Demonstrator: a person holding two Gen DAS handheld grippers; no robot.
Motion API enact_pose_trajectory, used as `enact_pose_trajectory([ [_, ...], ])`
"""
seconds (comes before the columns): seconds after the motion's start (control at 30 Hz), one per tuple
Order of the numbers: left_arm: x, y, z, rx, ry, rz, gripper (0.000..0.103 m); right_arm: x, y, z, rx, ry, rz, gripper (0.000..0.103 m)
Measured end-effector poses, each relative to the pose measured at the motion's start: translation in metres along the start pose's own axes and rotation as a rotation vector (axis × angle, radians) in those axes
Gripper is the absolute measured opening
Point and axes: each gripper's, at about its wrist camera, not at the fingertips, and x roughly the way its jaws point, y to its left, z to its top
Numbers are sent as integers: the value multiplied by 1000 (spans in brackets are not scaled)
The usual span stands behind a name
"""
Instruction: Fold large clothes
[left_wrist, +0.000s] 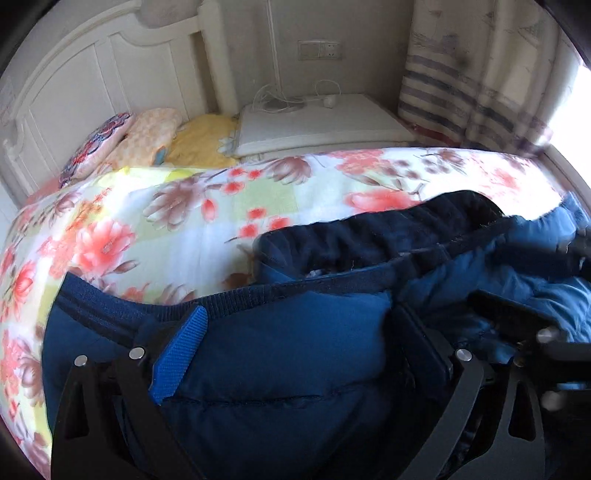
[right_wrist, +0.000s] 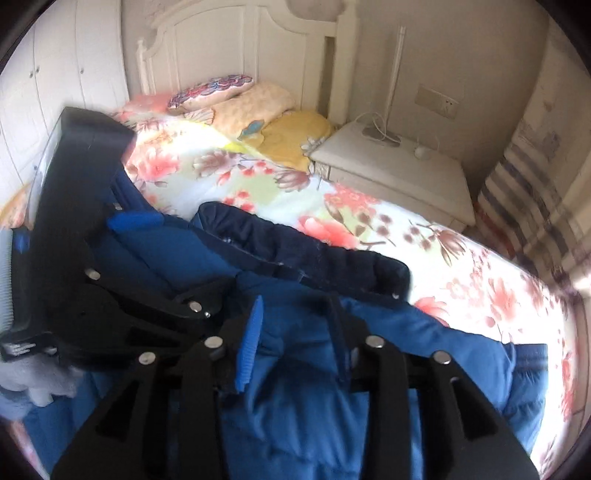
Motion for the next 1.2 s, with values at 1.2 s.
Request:
enact_pose_trajectory([
  [1.2,-11,101,-14,-196,20,-89,99,-15,-160,-72,470,-34,-53,51],
])
